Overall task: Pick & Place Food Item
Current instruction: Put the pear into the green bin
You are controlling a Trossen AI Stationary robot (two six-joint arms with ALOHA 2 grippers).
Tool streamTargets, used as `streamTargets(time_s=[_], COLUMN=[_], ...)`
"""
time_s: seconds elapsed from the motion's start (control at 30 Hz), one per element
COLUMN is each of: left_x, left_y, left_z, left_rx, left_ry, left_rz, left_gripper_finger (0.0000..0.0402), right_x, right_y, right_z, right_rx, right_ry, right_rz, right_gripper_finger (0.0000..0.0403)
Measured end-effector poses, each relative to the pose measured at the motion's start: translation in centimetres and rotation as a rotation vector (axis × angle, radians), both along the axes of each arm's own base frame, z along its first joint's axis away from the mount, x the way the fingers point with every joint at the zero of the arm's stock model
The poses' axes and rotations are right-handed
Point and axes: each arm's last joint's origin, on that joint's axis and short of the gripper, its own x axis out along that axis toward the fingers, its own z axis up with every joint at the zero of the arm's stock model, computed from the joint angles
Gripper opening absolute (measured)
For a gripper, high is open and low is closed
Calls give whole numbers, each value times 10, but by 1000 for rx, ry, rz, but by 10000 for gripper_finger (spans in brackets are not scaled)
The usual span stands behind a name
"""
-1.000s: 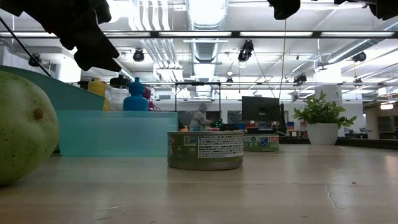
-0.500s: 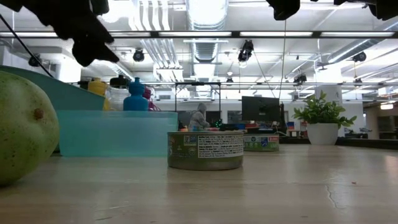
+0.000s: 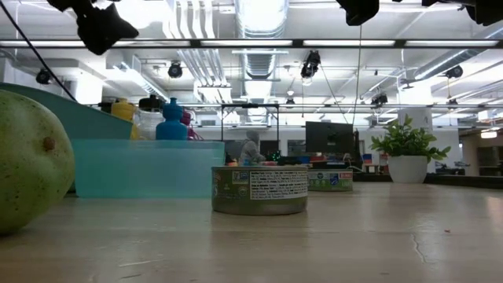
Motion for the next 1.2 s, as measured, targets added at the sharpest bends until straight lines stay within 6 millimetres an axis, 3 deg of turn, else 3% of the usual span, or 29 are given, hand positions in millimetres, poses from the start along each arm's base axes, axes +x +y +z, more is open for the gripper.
streamTargets(time_s=[0.37,0.73,0.97,1.2], left_x=[-12,-3,0,0], left_y=[-14,-26,-50,-80], left_z=[3,-1,-18,-26], left_rx=[25,14,27,8], left_ry=[61,229,416,443], left_rz=[-38,40,89,135], left_gripper_finger=[254,254,254,254], right_x=[0,0,0,0], right_y=[0,0,0,0], right_z=[0,0,0,0], right_rx=[0,0,0,0], right_ry=[-1,0,-1,-1], right_rz=[0,0,0,0], right_gripper_finger=[400,400,400,400])
